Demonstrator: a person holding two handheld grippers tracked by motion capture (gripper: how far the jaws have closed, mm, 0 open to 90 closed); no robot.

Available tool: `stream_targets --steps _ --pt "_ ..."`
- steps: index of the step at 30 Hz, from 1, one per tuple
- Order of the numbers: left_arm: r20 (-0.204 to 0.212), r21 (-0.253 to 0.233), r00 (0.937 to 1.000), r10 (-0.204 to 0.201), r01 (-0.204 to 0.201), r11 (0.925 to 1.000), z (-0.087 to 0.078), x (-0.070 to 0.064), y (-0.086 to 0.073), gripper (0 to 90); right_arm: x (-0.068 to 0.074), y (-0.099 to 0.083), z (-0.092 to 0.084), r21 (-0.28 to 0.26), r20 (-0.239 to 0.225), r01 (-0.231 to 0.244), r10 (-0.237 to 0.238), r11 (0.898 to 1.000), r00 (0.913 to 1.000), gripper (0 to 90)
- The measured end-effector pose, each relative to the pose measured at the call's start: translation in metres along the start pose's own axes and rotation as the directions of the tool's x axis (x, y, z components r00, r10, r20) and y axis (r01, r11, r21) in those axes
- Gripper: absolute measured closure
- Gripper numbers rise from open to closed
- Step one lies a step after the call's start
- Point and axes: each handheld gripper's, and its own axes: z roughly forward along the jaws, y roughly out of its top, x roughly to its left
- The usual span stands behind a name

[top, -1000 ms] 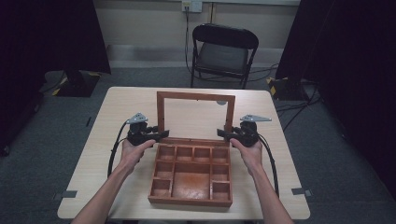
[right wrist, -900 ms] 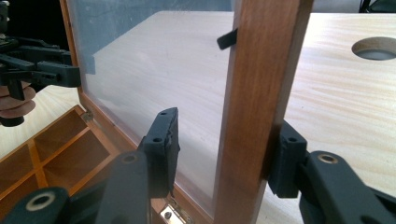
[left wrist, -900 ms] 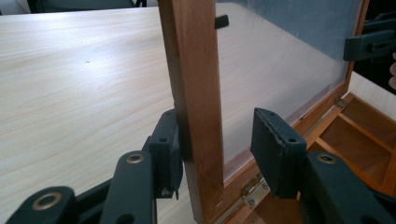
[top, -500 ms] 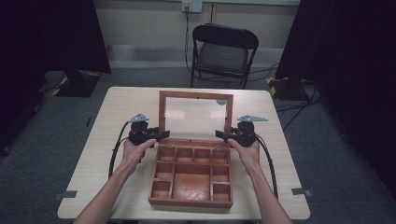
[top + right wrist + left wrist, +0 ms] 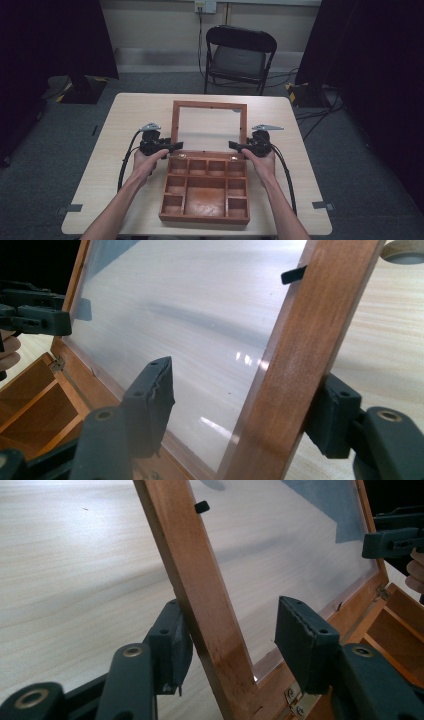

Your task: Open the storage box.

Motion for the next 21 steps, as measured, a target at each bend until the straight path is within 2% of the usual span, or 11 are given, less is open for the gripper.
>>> stream_targets --steps 3,5,7,9,15,17,21 --pt "-0.005 0.016 1.0000 0.005 -0.005 0.9999 0.003 -0.001 0.000 43.7 -0.001 -0.001 0.001 0.006 -0.002 -0.009 0.009 1.000 1.0000 33.2" --pt "0.002 0.024 1.0000 -0.006 0.006 0.9997 0.006 -0.001 0.000 37.5 -0.002 -0.002 0.003 0.013 0.006 -0.011 0.011 1.000 0.9999 31.6" --pt "-0.008 0.035 1.0000 0.001 -0.001 0.9994 0.008 -0.002 -0.001 34.2 -0.003 -0.003 0.004 0.020 0.008 -0.018 0.018 1.000 0.9998 30.4" --pt "-0.006 0.048 1.0000 0.000 0.000 0.9989 0.010 -0.001 -0.002 33.2 -0.004 -0.004 0.006 0.026 0.010 -0.023 0.023 0.999 0.9997 29.3" --pt "-0.001 0.045 0.9998 -0.022 0.022 0.9988 0.011 0.002 -0.003 31.8 -0.005 -0.006 0.007 0.042 0.024 -0.032 0.031 0.999 0.9992 26.6" --pt "-0.007 0.057 0.9999 -0.016 0.016 0.9983 0.012 0.003 -0.004 31.6 -0.005 -0.007 0.008 0.038 0.025 -0.036 0.035 0.999 0.9991 26.0" --pt "-0.001 0.064 0.9994 -0.034 0.034 0.9973 0.014 0.004 -0.005 28.6 -0.007 -0.008 0.010 0.045 0.023 -0.060 0.059 0.997 0.9980 24.8"
